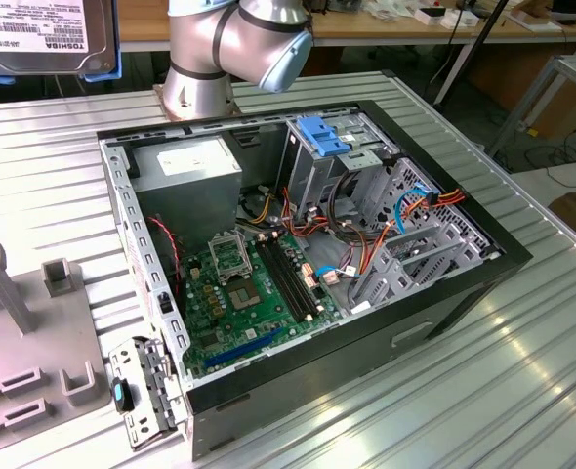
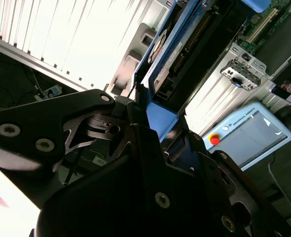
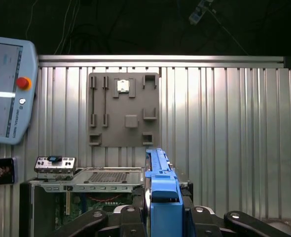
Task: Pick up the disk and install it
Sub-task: 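Pick up the disk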
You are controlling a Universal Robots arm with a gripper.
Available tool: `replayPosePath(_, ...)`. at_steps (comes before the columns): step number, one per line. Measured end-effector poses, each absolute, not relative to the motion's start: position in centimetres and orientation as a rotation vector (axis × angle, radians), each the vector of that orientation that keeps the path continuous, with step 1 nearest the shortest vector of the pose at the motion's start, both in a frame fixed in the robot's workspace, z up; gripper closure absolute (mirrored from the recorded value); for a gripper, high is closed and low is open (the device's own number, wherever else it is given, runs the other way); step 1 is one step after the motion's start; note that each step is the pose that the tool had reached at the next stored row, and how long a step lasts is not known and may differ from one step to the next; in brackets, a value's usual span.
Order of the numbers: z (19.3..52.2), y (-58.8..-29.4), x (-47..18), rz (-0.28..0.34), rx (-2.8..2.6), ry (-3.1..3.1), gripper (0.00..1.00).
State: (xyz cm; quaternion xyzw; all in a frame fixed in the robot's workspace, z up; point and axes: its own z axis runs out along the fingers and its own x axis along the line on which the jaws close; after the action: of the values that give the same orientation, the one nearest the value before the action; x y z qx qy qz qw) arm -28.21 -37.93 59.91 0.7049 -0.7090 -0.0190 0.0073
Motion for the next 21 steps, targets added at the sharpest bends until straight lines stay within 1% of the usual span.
replayPosePath(21, 59.9, -37.9, -25.3, -0.059, 2.204, -2.217, 0.63)
